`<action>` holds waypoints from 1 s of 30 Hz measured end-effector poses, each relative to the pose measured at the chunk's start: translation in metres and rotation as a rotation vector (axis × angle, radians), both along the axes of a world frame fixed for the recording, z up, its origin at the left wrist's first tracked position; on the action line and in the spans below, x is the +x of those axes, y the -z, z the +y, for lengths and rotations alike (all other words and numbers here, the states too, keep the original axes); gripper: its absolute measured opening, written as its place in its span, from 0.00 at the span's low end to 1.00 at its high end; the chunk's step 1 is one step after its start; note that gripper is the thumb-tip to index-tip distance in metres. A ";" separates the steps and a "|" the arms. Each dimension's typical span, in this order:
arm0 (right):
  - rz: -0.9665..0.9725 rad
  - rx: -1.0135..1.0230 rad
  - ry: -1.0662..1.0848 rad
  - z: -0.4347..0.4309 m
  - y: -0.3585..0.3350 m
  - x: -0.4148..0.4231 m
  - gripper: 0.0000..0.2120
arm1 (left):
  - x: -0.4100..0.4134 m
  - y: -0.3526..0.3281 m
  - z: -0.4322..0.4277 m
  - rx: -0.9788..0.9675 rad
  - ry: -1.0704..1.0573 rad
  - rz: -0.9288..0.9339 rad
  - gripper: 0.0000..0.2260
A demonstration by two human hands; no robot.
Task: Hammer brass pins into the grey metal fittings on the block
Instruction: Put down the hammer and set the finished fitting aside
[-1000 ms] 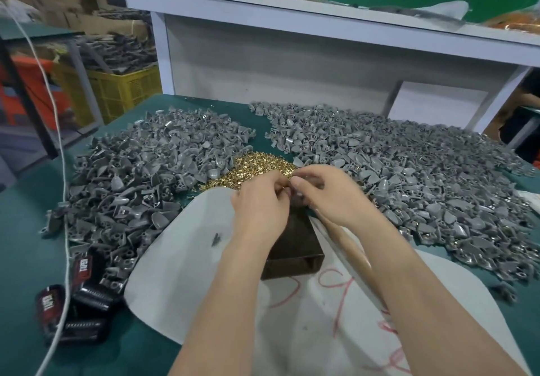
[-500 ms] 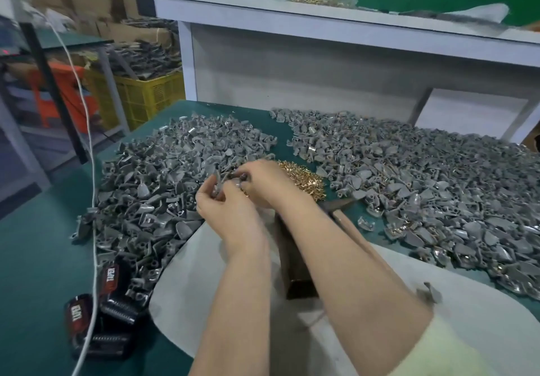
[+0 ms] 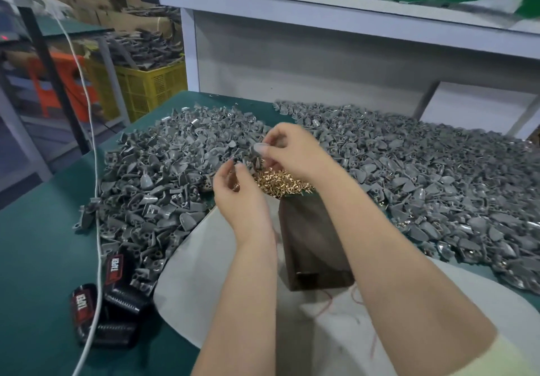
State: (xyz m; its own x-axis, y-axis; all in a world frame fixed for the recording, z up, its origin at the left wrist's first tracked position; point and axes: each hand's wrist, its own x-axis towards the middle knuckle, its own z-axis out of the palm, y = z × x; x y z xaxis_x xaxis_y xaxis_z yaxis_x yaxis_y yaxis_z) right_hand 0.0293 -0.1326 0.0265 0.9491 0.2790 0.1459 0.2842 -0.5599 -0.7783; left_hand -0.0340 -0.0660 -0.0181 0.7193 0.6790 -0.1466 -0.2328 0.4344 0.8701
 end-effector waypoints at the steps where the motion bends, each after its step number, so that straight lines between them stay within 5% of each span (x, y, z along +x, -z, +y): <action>1: -0.043 -0.002 -0.018 -0.009 -0.007 -0.009 0.07 | -0.001 -0.002 -0.002 0.046 0.051 -0.012 0.03; 5: -0.136 -0.057 -0.067 -0.037 -0.014 -0.040 0.07 | -0.007 -0.009 -0.010 0.171 0.291 -0.067 0.06; 10: -0.016 0.154 0.055 -0.065 -0.003 -0.046 0.10 | -0.012 -0.012 -0.017 0.128 0.394 -0.129 0.06; 15: -0.013 -0.468 0.290 -0.060 0.027 -0.003 0.05 | -0.011 -0.011 -0.016 0.067 0.325 -0.140 0.06; 19: 0.213 -0.785 0.285 -0.042 0.043 0.031 0.16 | -0.010 -0.010 -0.014 0.049 0.290 -0.135 0.04; 30: 0.266 -1.094 0.104 -0.027 0.038 0.041 0.15 | -0.006 -0.005 -0.014 0.095 0.323 -0.086 0.05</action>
